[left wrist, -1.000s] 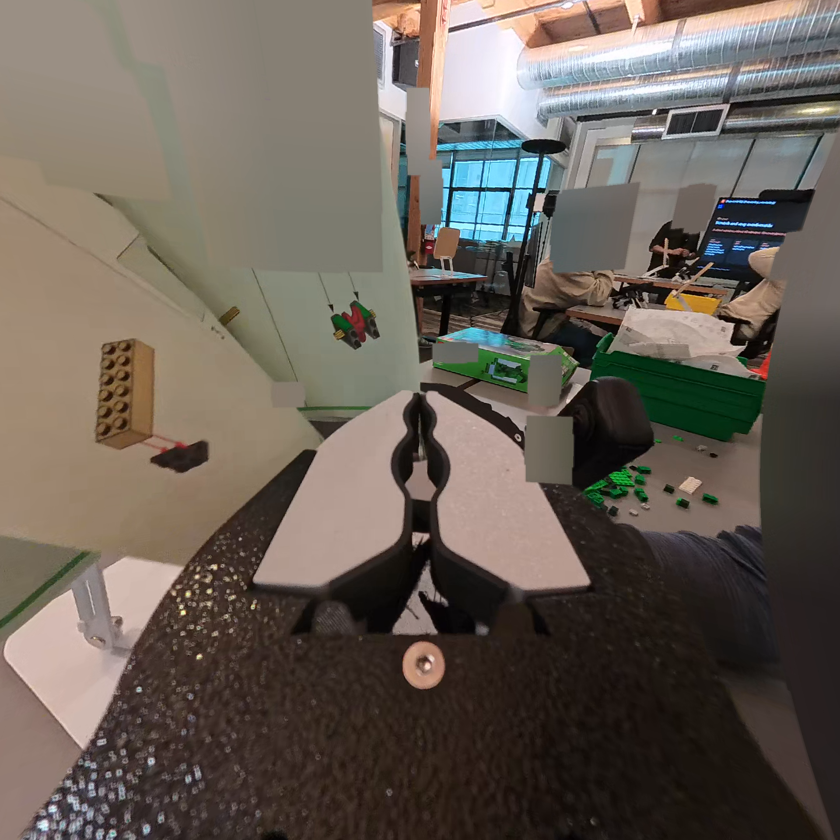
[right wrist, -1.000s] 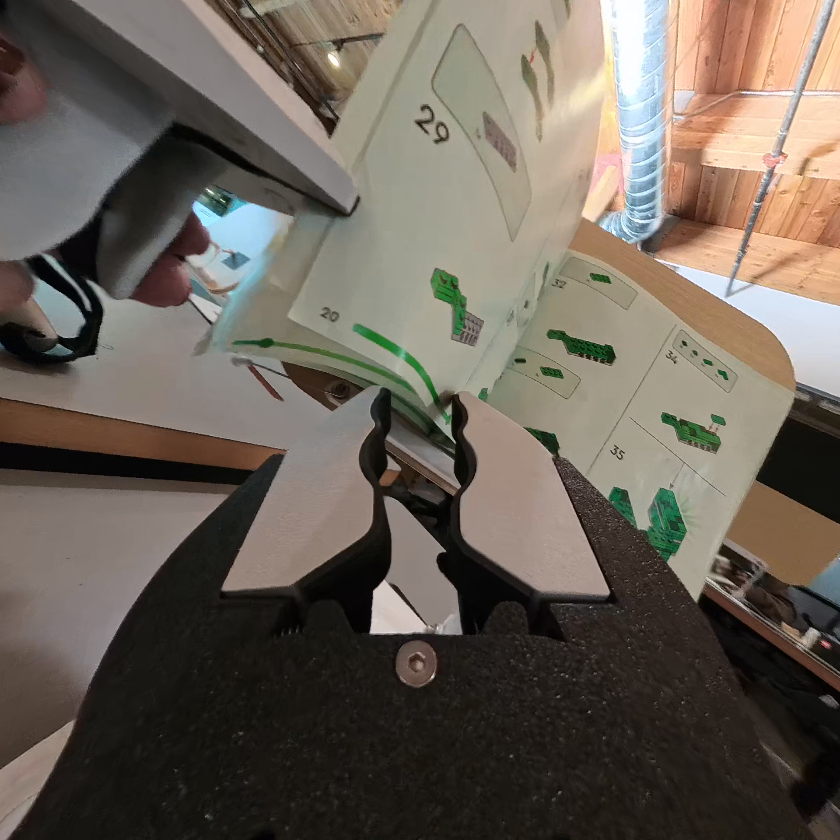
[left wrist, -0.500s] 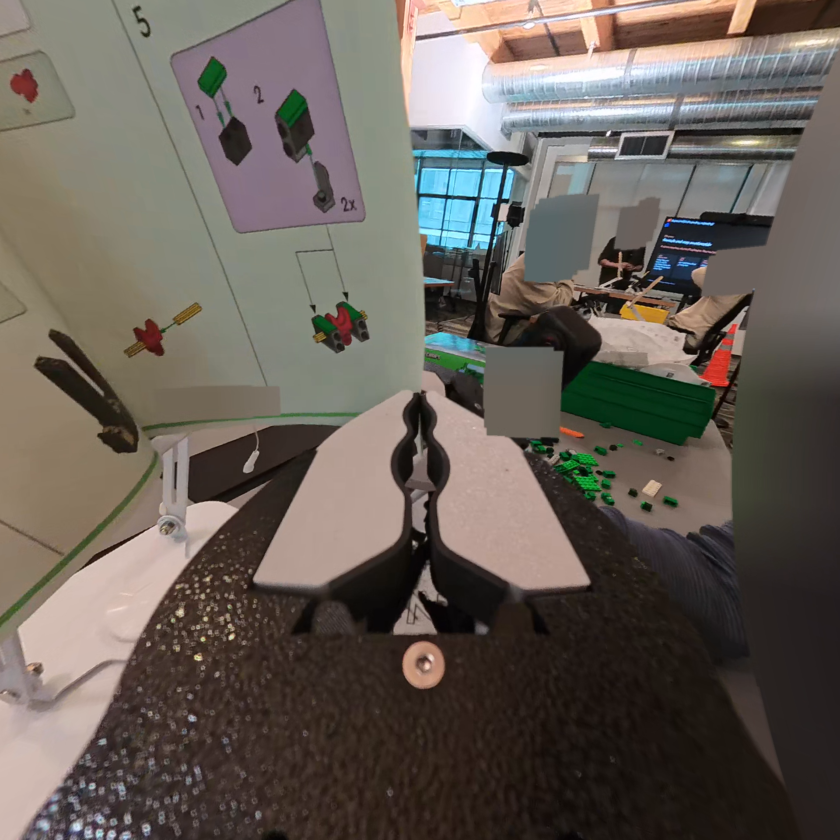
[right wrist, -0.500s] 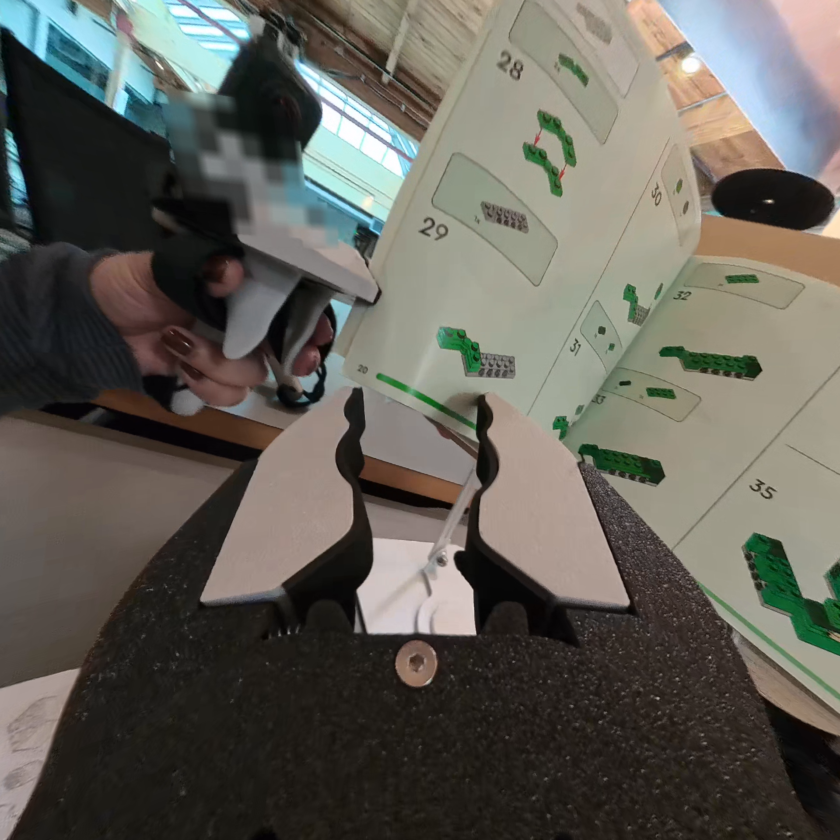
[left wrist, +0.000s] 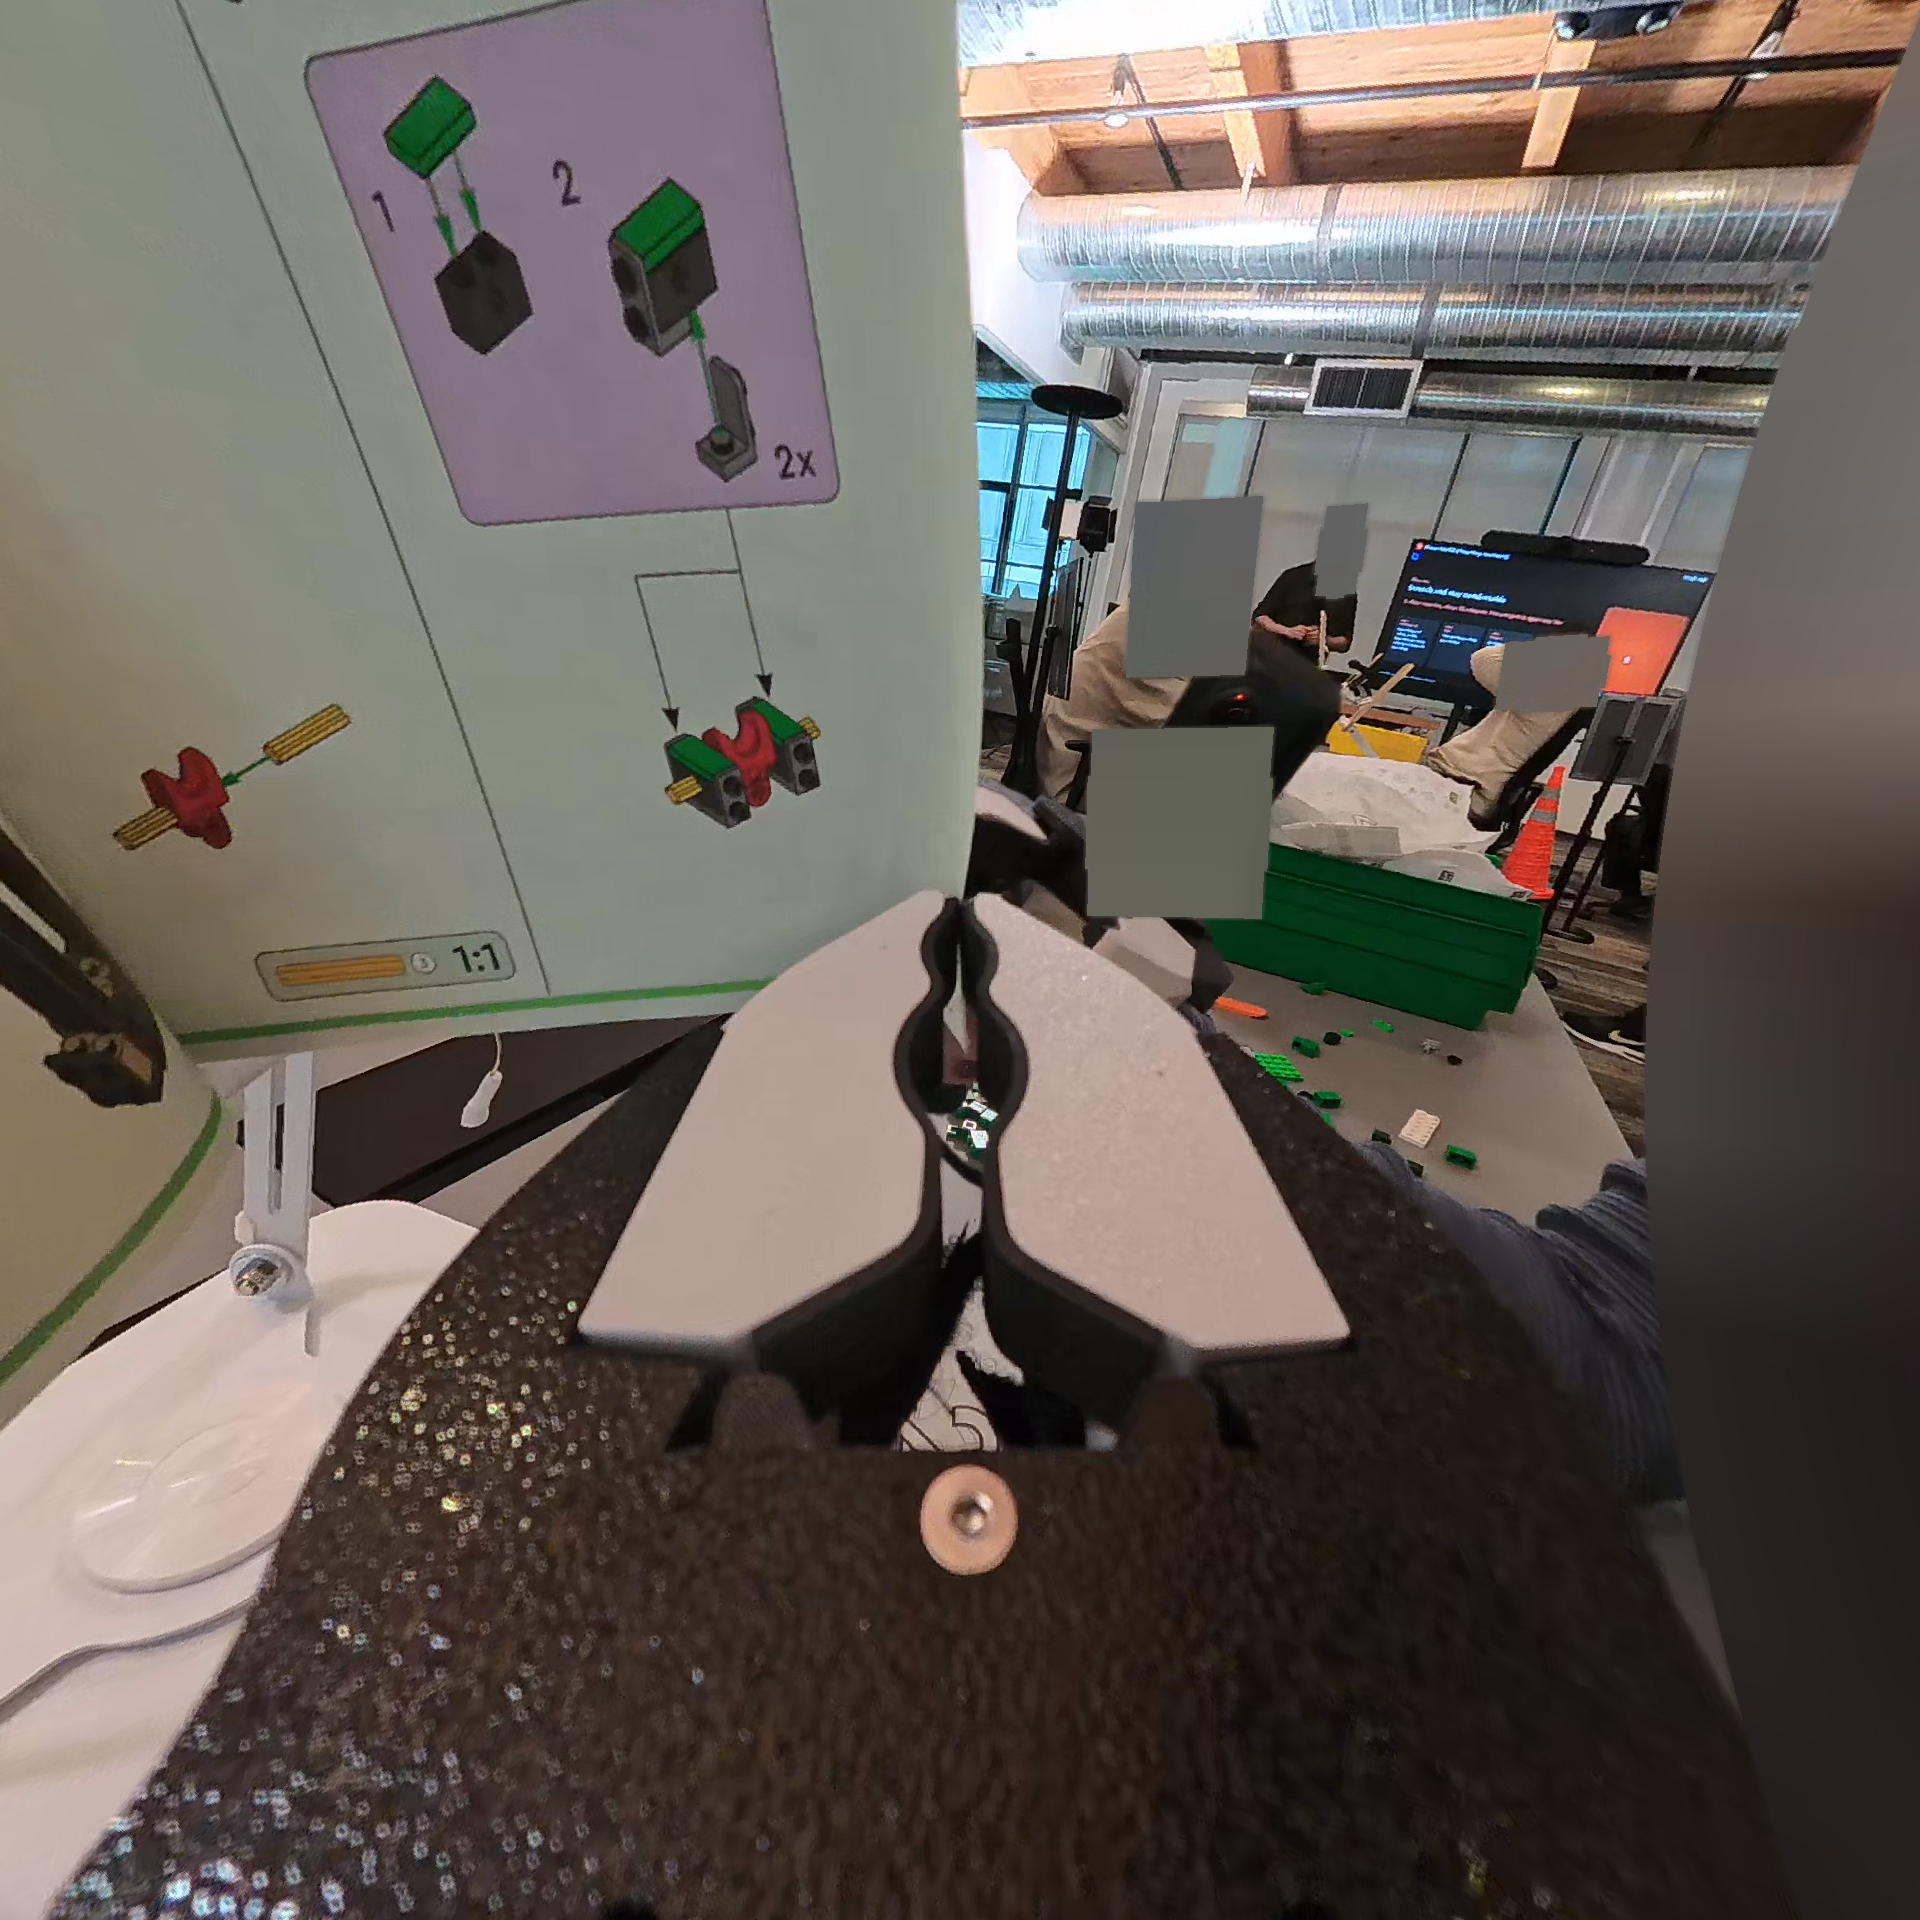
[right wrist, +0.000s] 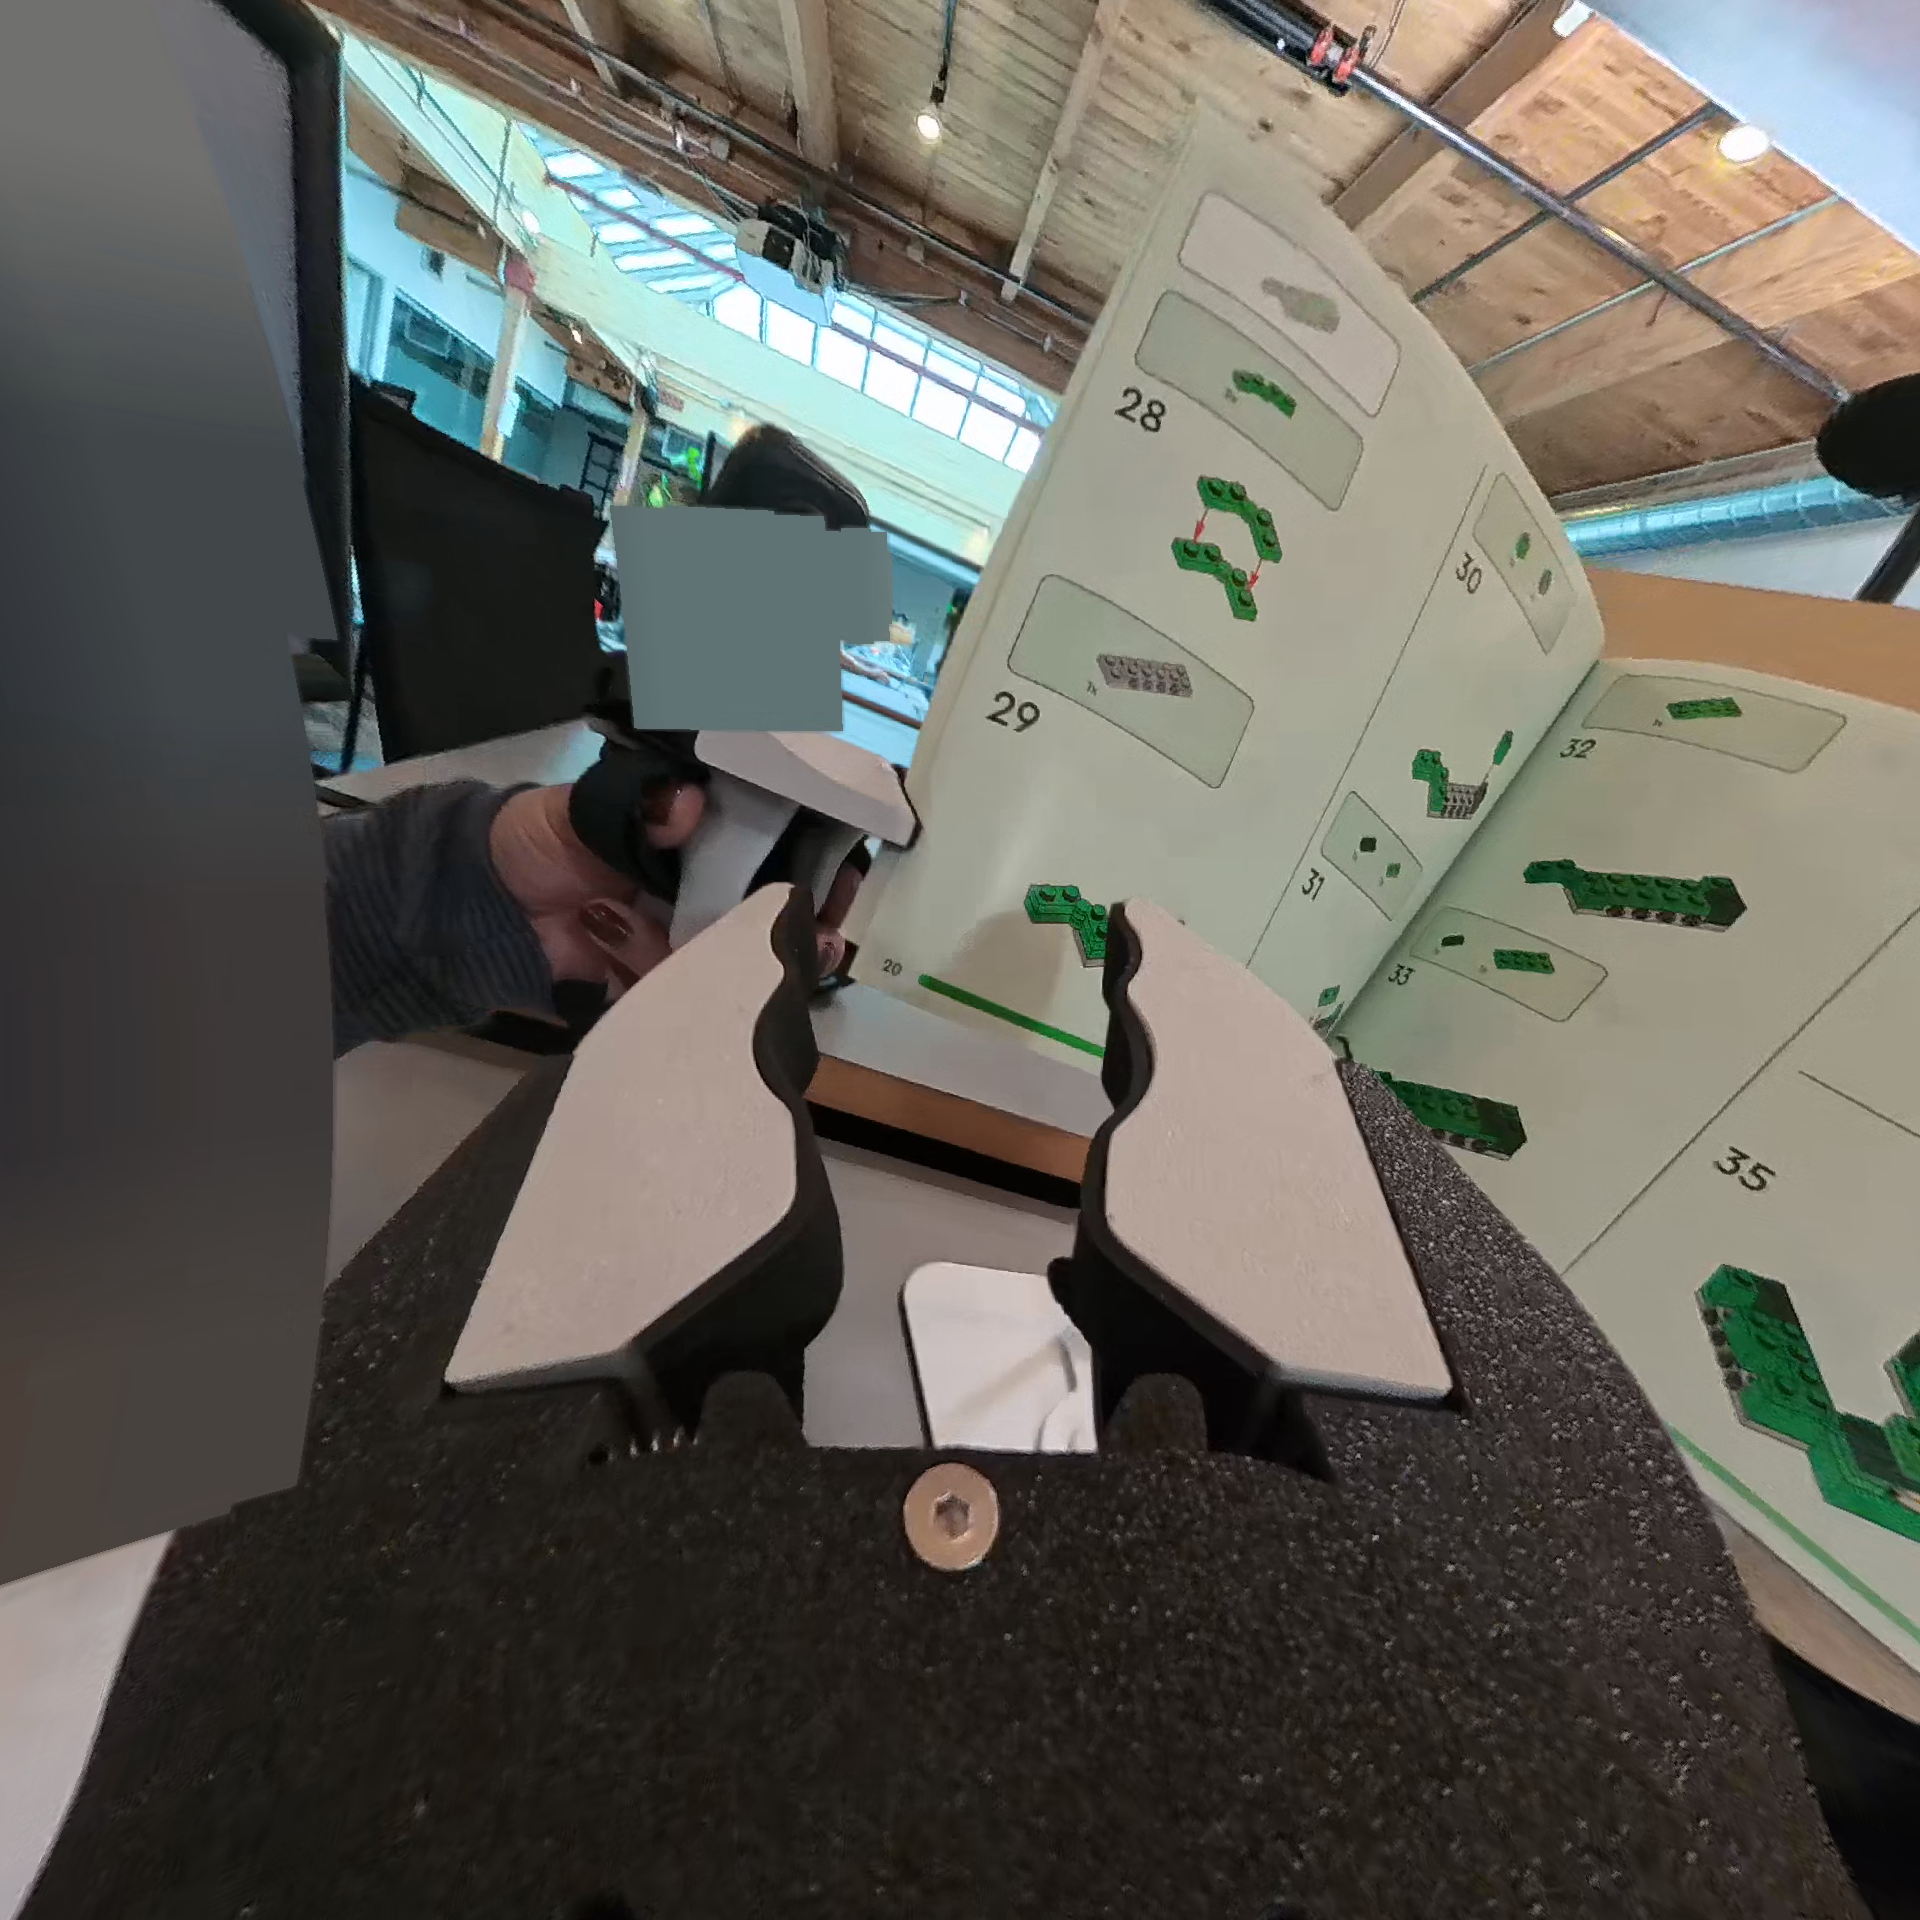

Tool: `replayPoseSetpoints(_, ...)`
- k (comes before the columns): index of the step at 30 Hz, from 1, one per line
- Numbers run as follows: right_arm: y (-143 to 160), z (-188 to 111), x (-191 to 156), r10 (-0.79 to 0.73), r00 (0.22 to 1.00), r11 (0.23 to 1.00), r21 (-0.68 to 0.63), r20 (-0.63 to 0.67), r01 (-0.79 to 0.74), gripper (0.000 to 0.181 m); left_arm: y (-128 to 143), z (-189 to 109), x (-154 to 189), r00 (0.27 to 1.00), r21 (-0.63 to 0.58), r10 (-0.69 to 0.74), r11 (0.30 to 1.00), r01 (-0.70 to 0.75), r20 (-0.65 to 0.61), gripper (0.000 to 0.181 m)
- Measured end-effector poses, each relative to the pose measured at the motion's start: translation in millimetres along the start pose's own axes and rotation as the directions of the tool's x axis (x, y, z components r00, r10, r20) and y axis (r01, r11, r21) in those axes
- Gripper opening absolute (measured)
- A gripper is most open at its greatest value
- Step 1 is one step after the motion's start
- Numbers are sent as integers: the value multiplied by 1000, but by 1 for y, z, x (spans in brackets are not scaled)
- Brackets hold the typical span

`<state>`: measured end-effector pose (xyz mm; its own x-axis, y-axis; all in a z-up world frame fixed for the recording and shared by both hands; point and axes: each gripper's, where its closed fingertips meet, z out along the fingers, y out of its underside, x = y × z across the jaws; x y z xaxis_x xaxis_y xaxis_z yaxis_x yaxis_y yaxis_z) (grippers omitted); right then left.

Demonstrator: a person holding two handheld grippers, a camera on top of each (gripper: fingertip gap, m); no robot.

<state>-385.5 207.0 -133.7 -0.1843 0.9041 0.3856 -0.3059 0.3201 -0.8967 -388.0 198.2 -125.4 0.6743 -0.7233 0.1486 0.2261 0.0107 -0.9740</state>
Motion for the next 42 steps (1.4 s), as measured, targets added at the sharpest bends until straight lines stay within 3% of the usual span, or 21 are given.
replayPoseSetpoints(11, 16, 4, 0, -117, 993, 979, -172, -20, 112, 47, 1, 0, 2, 1000, -11, 3, 1000, -3, -10, 0)
replayPoseSetpoints(18, 13, 6, -5, -66, 998, 990, -124, 14, 67, 47, 0, 2, 11, 998, -1, 7, 1000, -7, -57, 4)
replayPoseSetpoints(34, 12, 1, -1, -31, 1000, 994, -103, 3, 31, 43, -1, 4, 6, 999, -8, 36, 999, -36, -3, 0)
replayPoseSetpoints(38, 12, 2, -3, -26, 1000, 995, -100, 13, 27, 42, 0, 6, 13, 999, -12, 22, 1000, -23, -48, 14)
replayPoseSetpoints(42, 14, 4, -5, -19, 999, 994, -104, 25, 21, 42, 3, 8, 13, 998, -32, 37, 999, -39, -46, 14)
